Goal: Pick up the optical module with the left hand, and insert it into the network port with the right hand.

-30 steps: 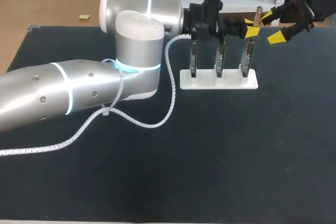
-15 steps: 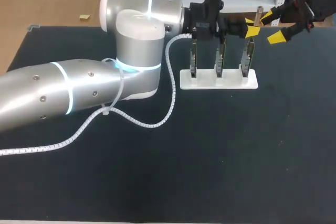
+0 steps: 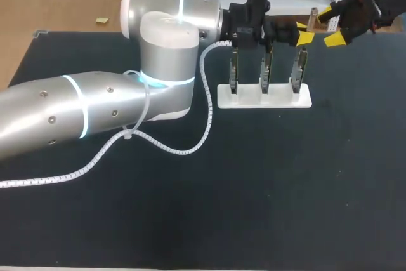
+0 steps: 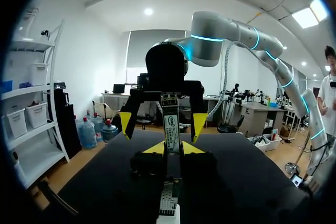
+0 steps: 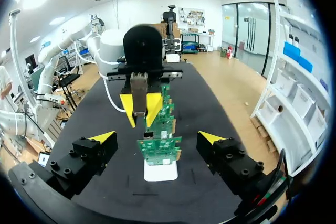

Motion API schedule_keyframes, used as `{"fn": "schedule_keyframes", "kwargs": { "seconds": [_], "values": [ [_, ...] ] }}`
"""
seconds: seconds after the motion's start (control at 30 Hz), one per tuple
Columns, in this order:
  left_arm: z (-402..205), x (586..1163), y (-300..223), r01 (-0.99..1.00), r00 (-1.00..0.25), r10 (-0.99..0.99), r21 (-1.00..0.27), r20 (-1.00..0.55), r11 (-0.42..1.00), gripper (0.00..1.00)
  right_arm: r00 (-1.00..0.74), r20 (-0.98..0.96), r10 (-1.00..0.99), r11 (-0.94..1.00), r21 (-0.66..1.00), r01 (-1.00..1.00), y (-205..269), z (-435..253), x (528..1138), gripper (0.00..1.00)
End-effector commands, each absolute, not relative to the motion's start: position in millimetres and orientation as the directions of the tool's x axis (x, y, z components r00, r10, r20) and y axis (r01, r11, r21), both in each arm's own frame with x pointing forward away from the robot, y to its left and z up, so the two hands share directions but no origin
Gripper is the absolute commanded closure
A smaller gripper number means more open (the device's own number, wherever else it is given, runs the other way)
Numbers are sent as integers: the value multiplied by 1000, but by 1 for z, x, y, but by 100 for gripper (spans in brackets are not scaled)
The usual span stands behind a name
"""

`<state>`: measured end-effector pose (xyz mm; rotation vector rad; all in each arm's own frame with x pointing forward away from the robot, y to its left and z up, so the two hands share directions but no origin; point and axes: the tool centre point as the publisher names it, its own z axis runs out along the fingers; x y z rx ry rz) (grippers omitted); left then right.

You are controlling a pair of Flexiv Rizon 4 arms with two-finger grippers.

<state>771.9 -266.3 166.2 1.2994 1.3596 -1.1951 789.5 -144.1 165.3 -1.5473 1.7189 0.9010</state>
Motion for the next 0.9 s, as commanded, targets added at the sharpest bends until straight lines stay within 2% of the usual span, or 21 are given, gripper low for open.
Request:
{"fn": "schedule_keyframes", "kwargs": {
  "seconds": [0.03,0.4,0.9],
  "values": [
    [167,773,-267,998,-65,152,-68,-986,-11,100,-78,-833,-548,90,34,-995,-148,182,782,0],
    [167,773,-267,998,-65,152,-68,-986,-11,100,-10,-858,-514,38,-11,-999,-131,214,780,0],
    [167,773,-267,998,-65,152,-68,-986,-11,100,-47,-860,-509,-1,55,-998,-111,212,780,0]
  ]
}}
